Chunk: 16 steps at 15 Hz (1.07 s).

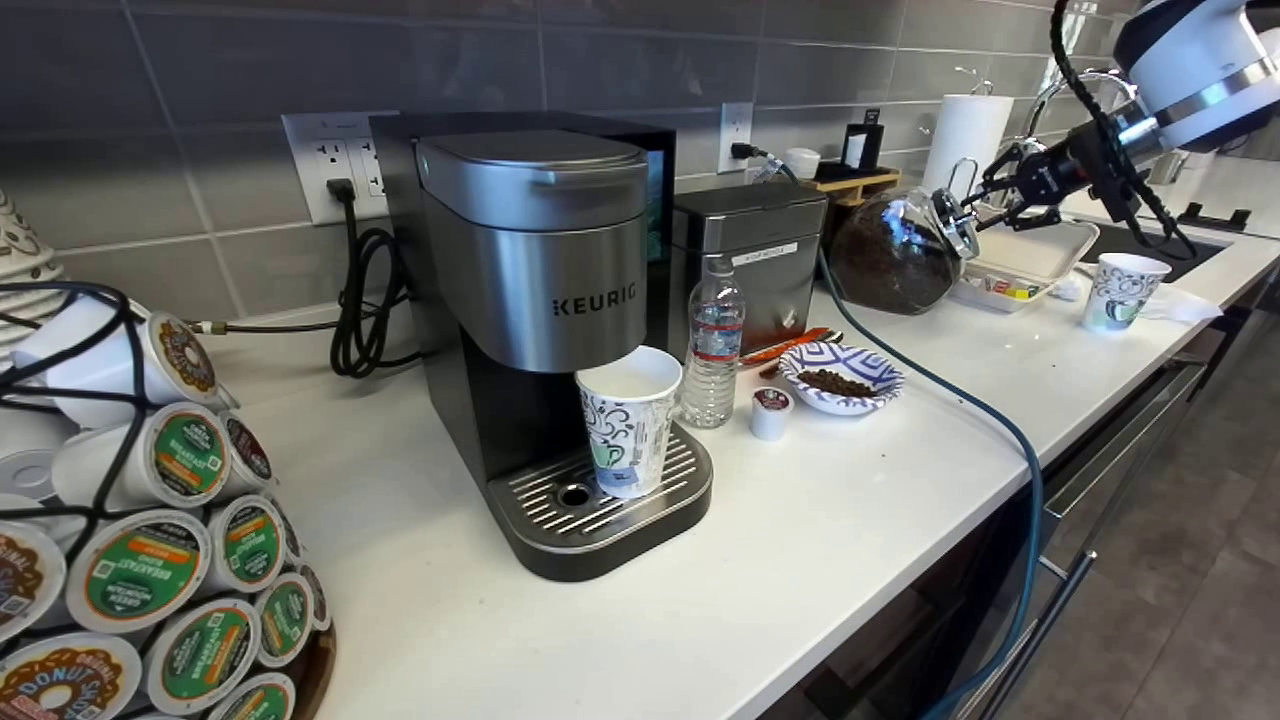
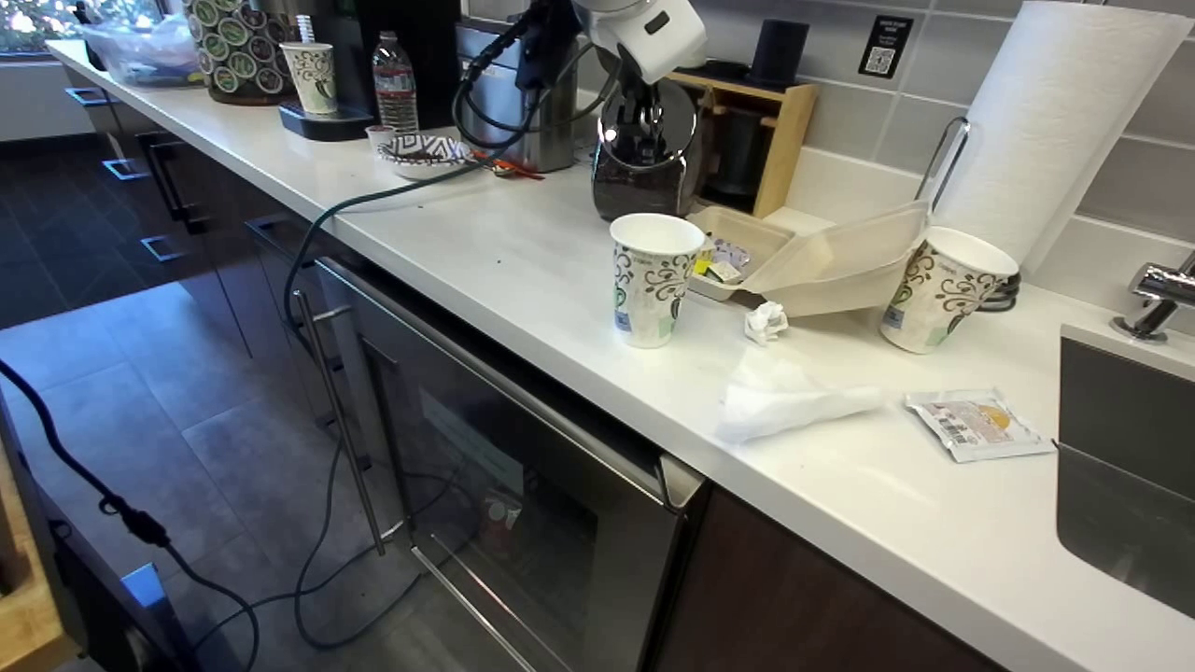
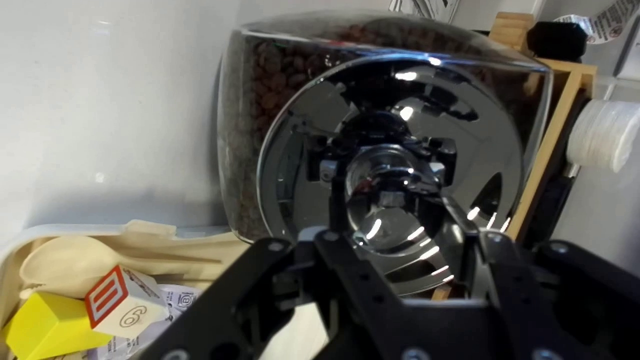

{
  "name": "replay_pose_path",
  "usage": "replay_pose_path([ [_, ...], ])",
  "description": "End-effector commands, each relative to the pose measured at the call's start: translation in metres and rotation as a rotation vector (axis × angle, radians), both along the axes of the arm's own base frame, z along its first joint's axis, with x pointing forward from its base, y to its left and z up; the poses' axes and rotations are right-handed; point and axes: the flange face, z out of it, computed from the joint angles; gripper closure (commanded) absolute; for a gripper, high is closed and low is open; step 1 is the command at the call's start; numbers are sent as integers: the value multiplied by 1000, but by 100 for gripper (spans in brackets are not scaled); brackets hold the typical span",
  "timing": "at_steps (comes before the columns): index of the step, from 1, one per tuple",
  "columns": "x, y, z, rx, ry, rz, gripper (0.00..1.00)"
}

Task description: Remove the silver lid from the glass container.

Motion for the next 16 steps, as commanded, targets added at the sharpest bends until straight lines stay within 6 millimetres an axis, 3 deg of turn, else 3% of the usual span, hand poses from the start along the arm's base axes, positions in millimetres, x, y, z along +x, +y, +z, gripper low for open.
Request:
replay_pose_path([
  [1, -19, -19, 13, 36, -14, 1, 79],
  [6, -50, -36, 35, 51, -48, 9, 79],
  [9, -76, -29, 45, 13, -8, 54, 79],
  [13, -101, 29, 58, -192, -21, 205, 79],
  [16, -113, 86, 67, -341, -61, 293, 79],
])
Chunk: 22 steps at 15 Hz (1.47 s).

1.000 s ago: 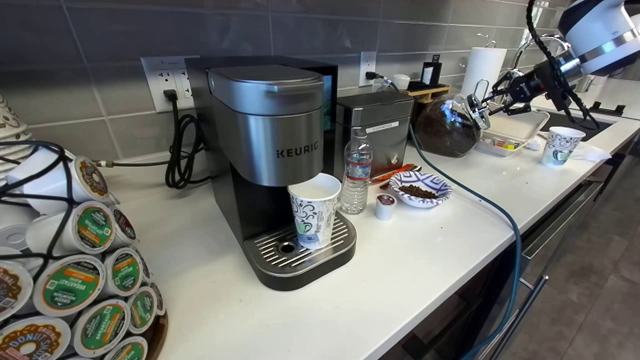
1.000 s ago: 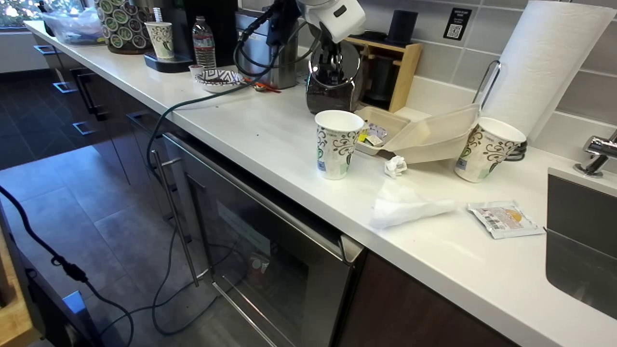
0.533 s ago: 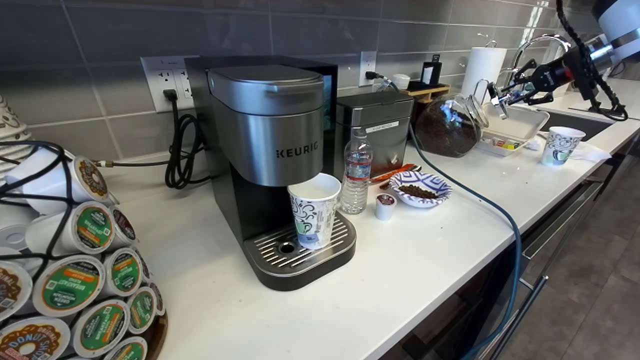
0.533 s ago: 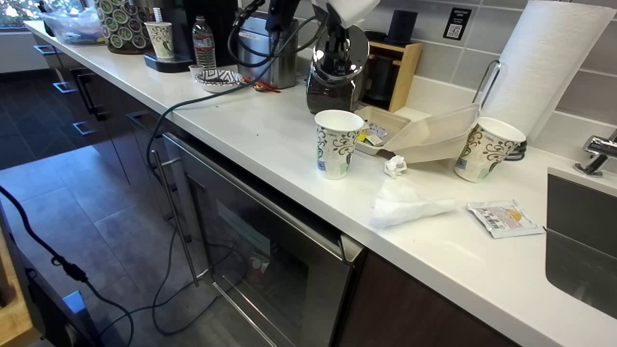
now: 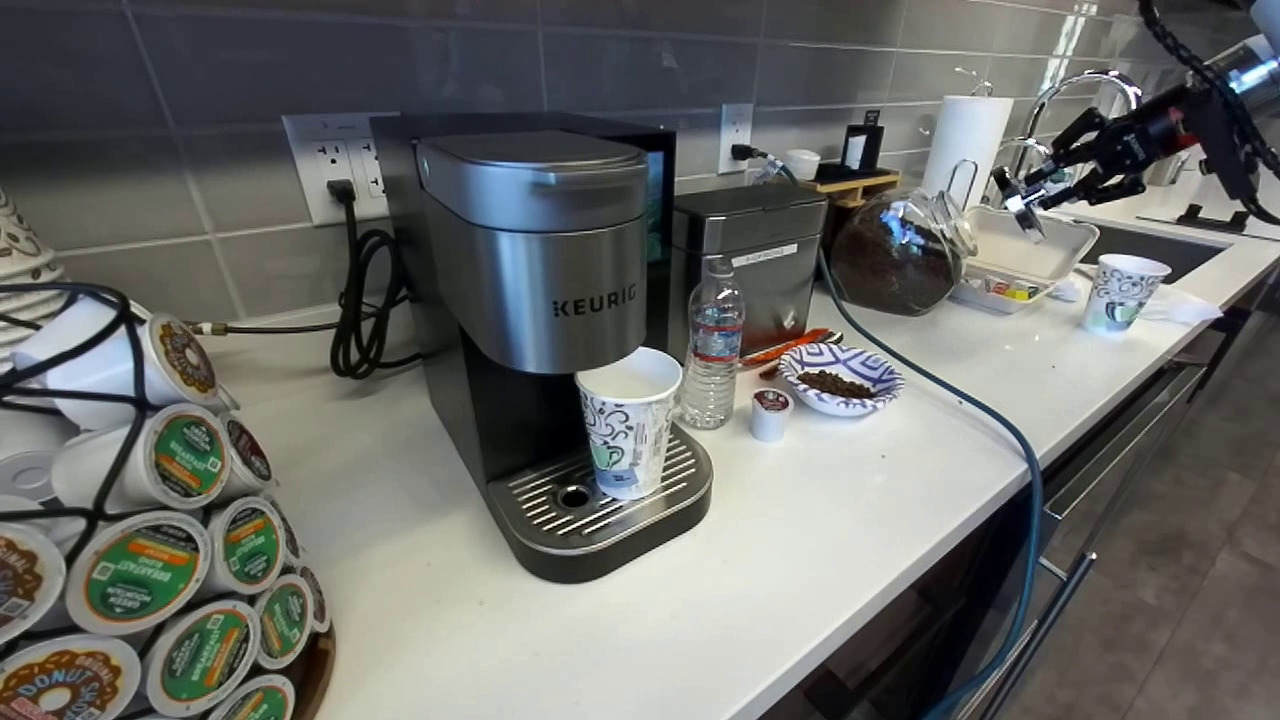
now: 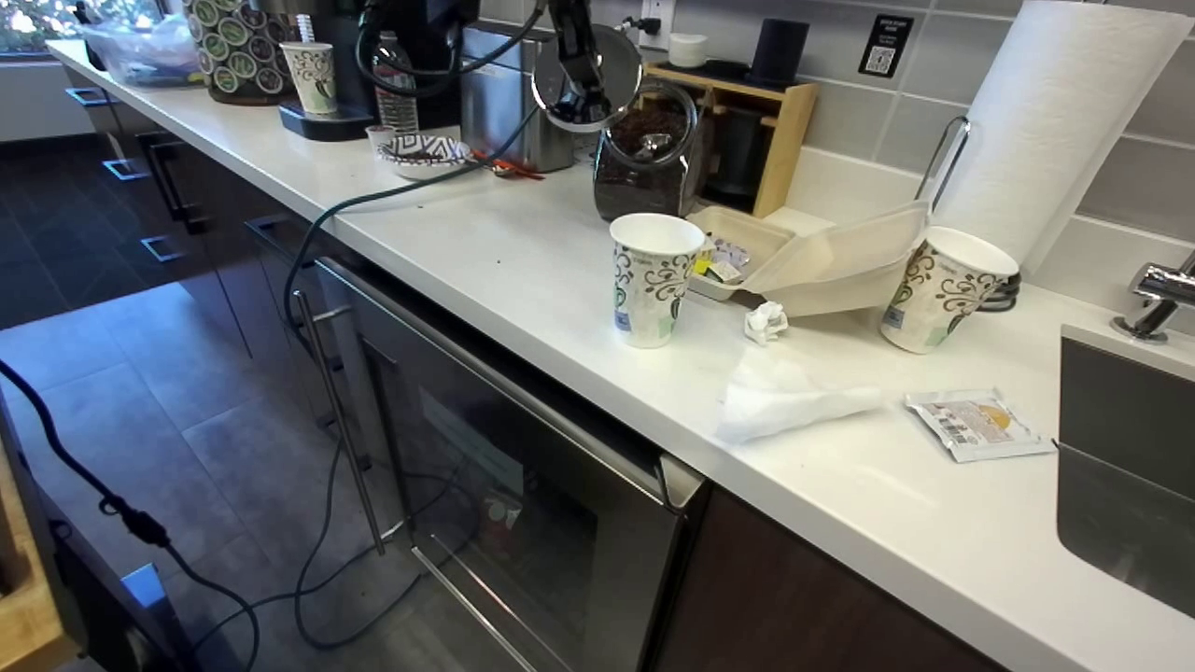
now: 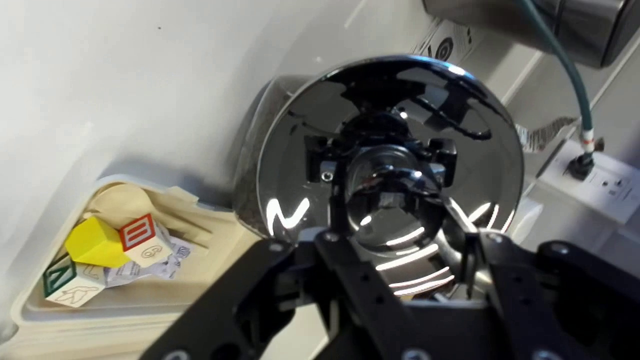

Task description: Remove the silver lid from the glass container.

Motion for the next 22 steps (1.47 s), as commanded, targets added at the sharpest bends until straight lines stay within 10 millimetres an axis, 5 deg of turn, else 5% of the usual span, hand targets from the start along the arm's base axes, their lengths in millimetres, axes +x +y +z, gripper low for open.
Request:
replay_pose_path([
  [1, -28, 77, 9, -171, -45, 112, 79],
  [6, -42, 191, 15, -375, -111, 281, 79],
  [9, -42, 241, 25, -472, -164, 340, 79],
  [11, -40, 251, 17, -470, -144, 313, 79],
  [12, -33, 251, 23, -455, -159, 328, 54],
  [16, -35, 251, 17, -461, -149, 323, 54],
  [17, -35, 251, 17, -461, -149, 322, 79],
  [22, -9, 300, -9, -546, -21, 626, 79],
])
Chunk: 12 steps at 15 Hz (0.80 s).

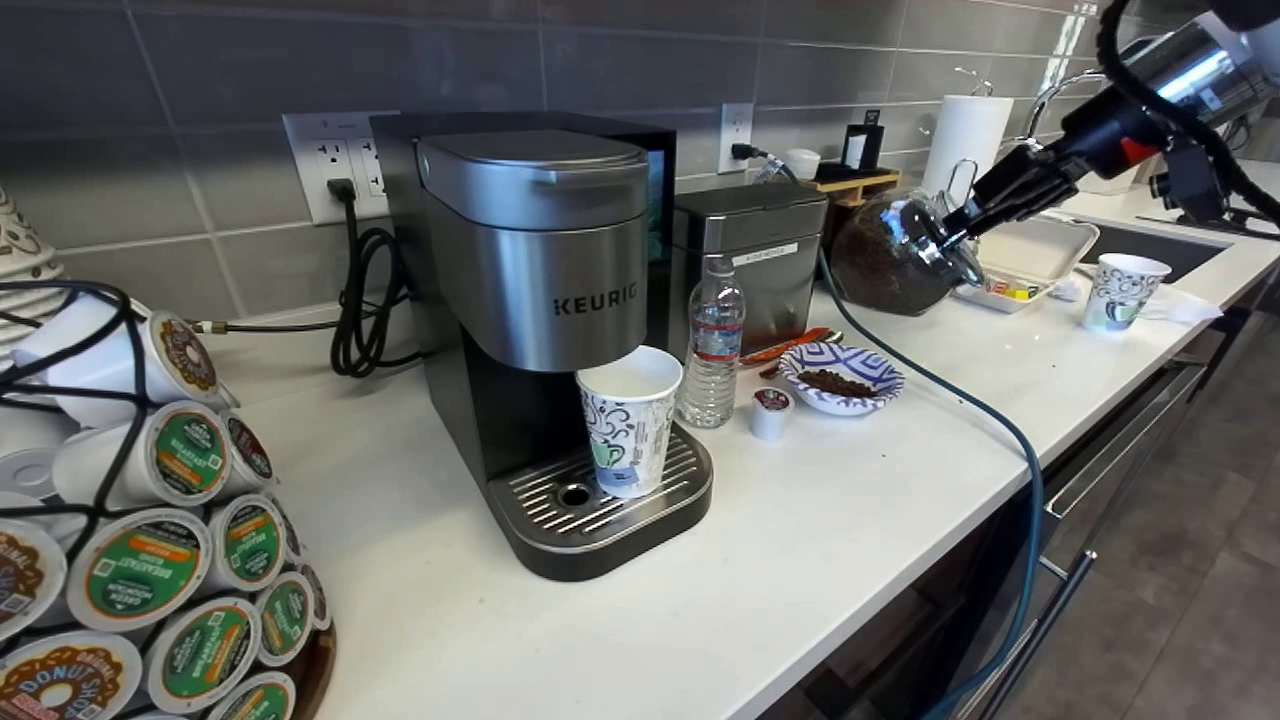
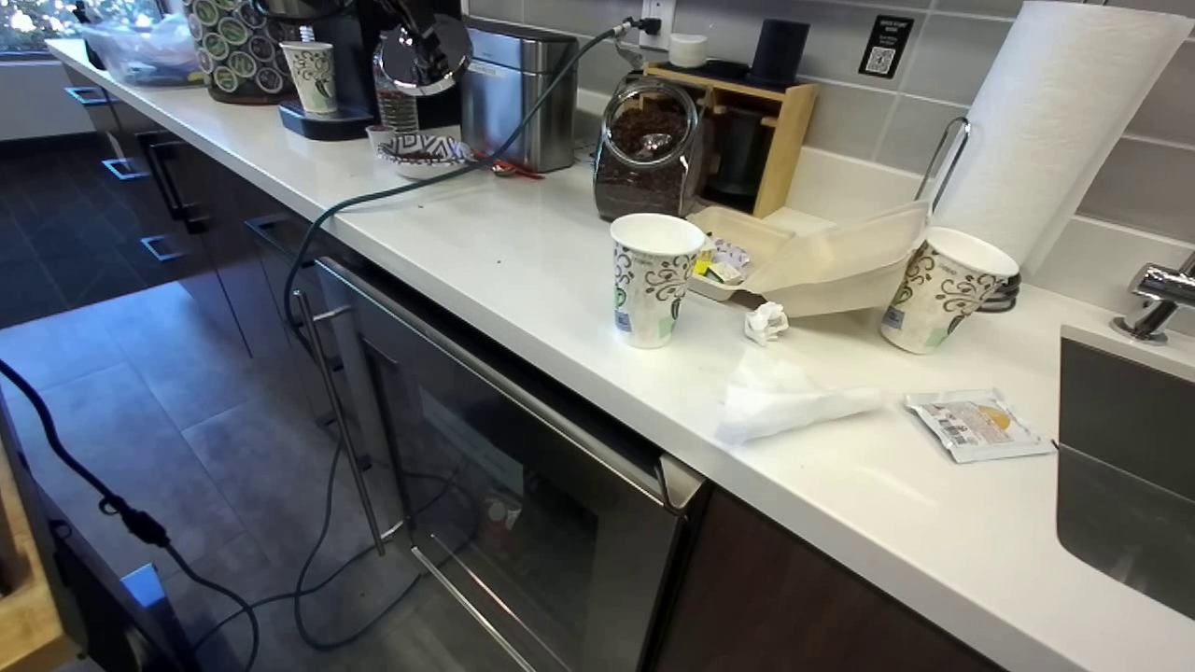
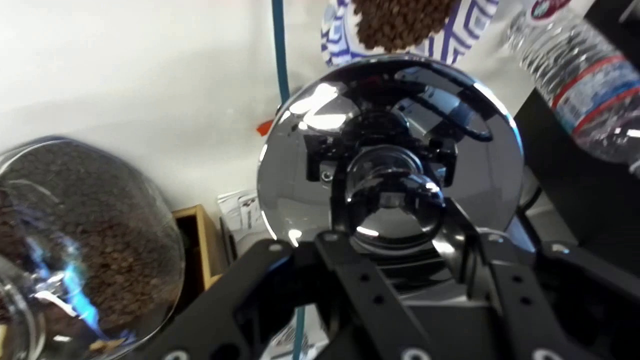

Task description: Remove the silver lid from the glass container.

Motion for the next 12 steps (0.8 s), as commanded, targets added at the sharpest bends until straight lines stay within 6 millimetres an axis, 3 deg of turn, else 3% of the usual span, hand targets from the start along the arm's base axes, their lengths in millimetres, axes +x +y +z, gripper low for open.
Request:
replay_pose_path([
  [1, 19, 31, -10, -94, 110, 150, 79],
  [6, 62, 78, 13, -311, 222, 378, 79],
  [8, 82, 93, 12, -426, 238, 435, 79],
  [12, 102, 109, -1, -563, 277, 461, 79],
])
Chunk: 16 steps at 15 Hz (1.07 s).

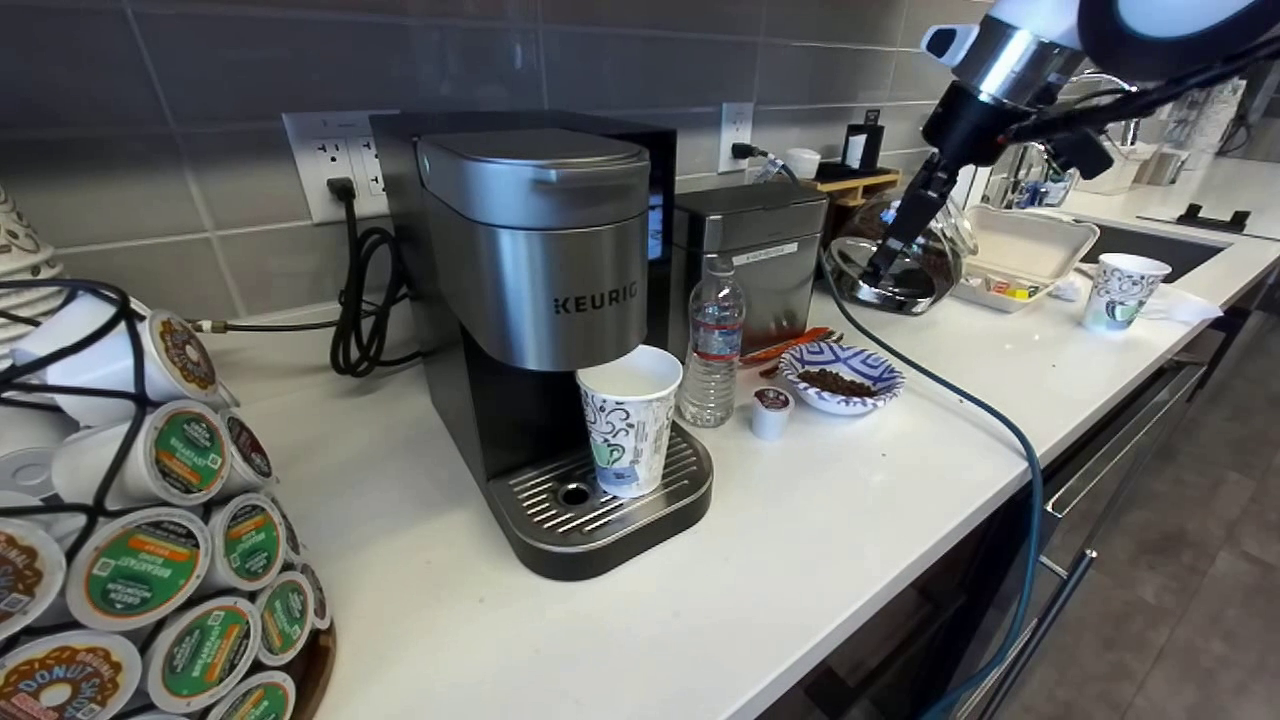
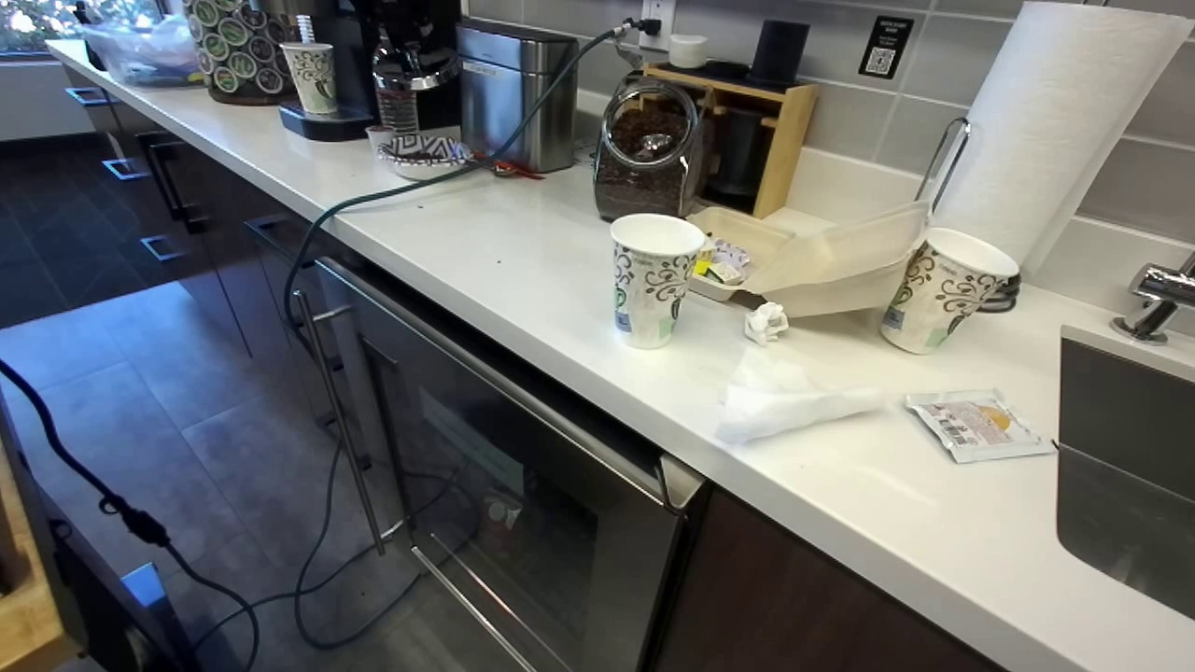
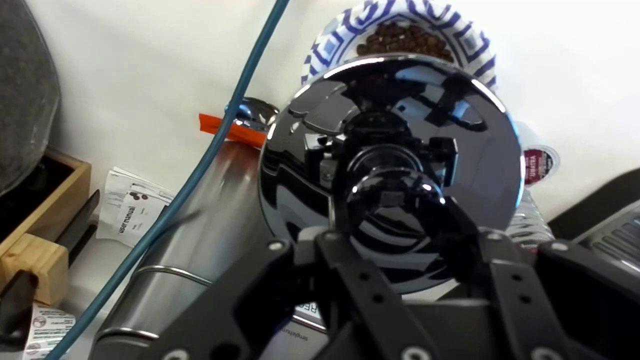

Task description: Remove the silver lid from the glass container.

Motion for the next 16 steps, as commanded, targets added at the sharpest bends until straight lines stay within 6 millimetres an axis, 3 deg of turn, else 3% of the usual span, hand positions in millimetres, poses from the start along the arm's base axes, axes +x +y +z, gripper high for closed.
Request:
replay_pose_path([
  [1, 22, 9, -18, -85, 18, -15, 79],
  [6, 27, 23, -41, -12, 72, -59, 79],
  [16, 30, 25, -73, 11, 132, -140, 79],
])
